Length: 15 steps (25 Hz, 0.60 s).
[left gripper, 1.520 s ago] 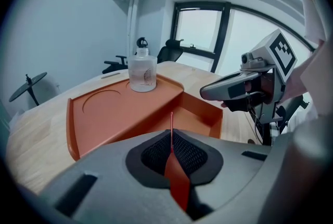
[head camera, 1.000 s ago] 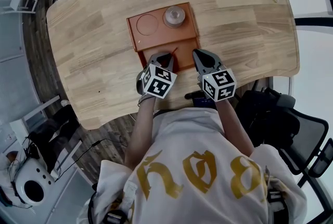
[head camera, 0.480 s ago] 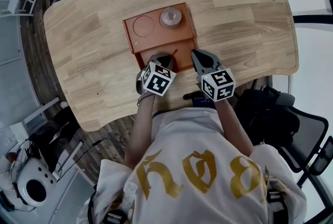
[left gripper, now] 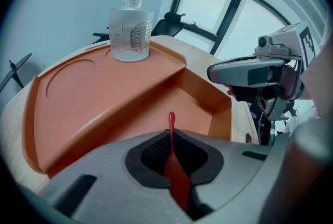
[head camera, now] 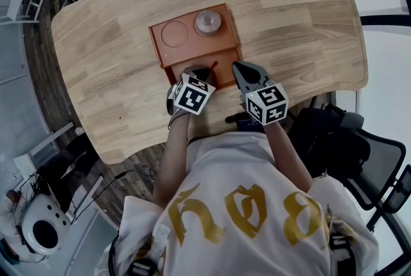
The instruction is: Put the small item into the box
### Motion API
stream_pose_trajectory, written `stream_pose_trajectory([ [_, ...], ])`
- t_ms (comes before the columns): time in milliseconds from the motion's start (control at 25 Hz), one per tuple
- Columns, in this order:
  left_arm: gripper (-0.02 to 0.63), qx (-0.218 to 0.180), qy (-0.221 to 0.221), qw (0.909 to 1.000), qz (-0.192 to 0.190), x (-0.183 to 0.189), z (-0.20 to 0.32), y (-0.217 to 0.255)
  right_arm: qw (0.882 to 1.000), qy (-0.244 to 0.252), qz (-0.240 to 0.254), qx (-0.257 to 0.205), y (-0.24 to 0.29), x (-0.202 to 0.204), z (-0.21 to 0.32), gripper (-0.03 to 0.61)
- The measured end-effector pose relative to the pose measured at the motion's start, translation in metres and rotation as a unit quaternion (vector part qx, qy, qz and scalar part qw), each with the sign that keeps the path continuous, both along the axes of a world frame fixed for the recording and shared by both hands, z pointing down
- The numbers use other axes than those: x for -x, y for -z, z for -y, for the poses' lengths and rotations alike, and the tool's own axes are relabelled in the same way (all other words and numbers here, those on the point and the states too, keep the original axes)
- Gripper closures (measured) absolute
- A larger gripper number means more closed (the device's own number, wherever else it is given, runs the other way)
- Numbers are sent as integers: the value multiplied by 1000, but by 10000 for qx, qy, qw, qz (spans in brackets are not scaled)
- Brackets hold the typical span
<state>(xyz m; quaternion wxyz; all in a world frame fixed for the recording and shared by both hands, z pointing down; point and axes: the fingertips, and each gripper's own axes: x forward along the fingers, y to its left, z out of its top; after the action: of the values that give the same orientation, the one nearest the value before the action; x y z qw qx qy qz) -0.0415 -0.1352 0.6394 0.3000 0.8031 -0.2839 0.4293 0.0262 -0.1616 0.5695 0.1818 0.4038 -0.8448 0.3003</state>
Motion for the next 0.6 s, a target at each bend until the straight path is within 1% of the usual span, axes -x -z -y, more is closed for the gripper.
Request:
stream_pose_trajectory([
  [200,594,-70,145,9997,197,4,4,-4,10000,29,-31,19,-1,0,-1,566],
  [600,594,-100,113,9995,290,4,6,-5,10000,-20,-23,53,-3,-8,2,566],
])
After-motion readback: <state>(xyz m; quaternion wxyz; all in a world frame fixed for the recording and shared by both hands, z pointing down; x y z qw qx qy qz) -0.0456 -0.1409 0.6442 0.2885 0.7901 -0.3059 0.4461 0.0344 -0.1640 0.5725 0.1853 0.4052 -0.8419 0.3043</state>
